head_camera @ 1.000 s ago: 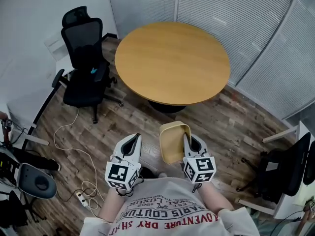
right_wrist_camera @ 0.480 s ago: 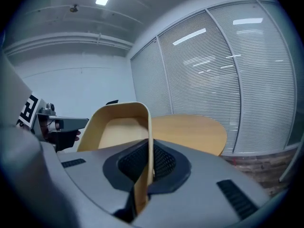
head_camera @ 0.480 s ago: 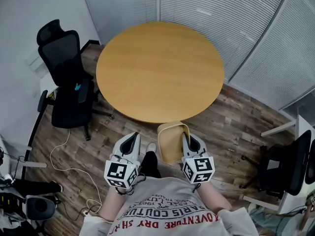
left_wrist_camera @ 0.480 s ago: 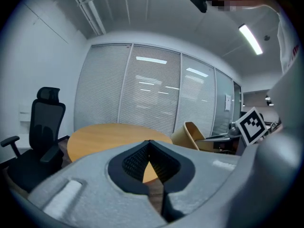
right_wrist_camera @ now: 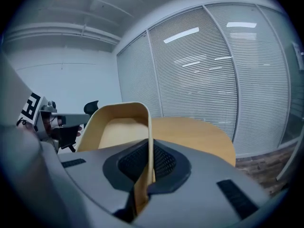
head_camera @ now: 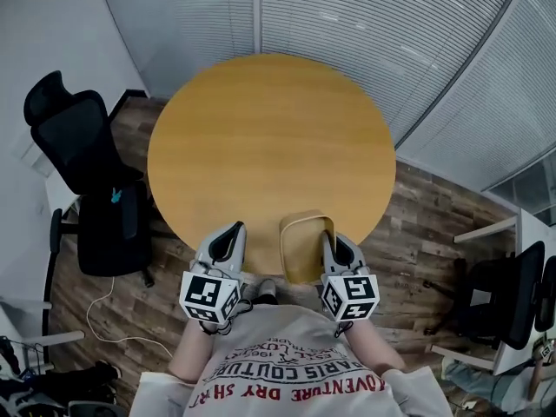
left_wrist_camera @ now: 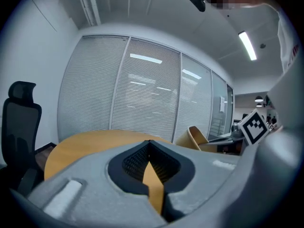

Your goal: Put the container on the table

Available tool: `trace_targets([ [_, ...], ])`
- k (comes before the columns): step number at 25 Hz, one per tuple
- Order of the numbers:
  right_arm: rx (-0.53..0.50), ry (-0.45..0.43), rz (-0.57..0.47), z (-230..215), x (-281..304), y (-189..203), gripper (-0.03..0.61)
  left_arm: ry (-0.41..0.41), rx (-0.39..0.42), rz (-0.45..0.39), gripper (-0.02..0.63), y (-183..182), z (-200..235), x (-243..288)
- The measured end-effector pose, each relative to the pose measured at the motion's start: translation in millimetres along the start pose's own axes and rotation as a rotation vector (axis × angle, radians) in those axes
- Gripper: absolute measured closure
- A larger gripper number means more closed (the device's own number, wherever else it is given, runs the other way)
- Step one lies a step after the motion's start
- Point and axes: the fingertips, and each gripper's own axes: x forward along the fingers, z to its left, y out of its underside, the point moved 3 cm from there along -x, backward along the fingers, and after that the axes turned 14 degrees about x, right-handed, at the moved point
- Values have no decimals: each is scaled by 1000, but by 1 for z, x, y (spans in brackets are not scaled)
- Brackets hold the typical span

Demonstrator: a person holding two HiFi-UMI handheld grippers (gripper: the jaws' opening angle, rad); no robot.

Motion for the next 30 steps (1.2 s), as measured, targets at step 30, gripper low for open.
trace_targets([
  [30,45,92,413,-85,210,54,566,59,-85,70,617,35,52,152],
])
